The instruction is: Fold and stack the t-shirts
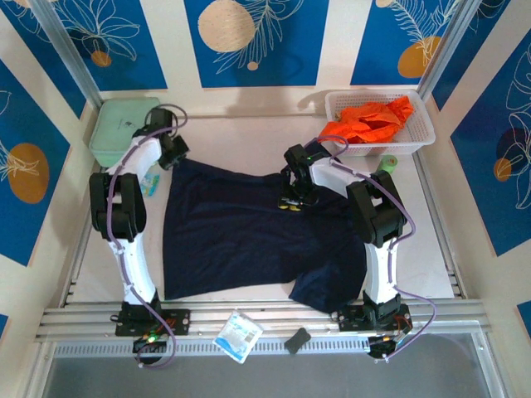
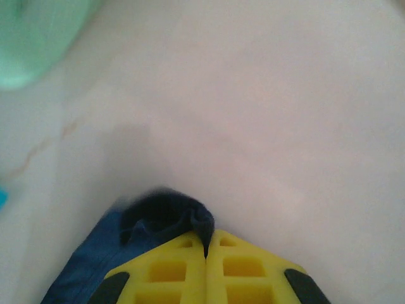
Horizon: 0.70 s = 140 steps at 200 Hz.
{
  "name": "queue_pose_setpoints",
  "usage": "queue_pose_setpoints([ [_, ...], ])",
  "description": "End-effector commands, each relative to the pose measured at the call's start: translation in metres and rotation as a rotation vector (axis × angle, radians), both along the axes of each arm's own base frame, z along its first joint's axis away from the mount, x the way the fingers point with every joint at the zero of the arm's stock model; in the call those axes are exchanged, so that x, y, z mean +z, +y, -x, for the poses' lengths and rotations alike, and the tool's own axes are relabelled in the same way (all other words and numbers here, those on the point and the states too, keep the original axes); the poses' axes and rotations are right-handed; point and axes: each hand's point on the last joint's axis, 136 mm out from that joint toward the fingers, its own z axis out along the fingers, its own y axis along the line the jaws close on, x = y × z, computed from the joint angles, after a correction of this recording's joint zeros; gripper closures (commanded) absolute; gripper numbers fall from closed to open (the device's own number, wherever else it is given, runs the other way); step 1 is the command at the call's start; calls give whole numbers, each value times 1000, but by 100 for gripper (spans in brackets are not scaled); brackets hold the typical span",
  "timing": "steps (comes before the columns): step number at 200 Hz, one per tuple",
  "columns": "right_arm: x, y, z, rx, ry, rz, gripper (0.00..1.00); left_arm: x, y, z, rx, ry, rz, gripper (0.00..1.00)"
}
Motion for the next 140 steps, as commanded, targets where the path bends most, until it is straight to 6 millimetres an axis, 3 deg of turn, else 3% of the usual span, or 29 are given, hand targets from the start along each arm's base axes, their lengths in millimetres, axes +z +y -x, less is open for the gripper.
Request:
queue_pose_setpoints([
  [1,4,-2,12,-10,14,13,70,-16,20,-12,49,68,16,100],
  [6,3,-2,14,-10,16,15,70,-18,20,-17,52,71,22,95],
  [20,2,-1,15,-9,18,17,70,-24,21,-27,57,85,29,59],
  [37,3,-1,15,-8,17,22,70,-21,15,-35,47,68,60,42],
  [51,8,-2,13,-9,4,33,71,-7,9,-38,35,30,76,33],
  [77,26,-8,4,-14,-52,55,71,35,-4,-36,-25,-43,84,25],
  [99,48,-22,-13,-19,-125,100,71,68,-22,-18,-99,-76,88,27],
  [124,67,-41,-37,-43,-183,119,65,79,-47,20,-191,-72,69,27],
  [140,71,-46,-56,-75,-205,79,58,68,-62,50,-239,-45,59,28],
])
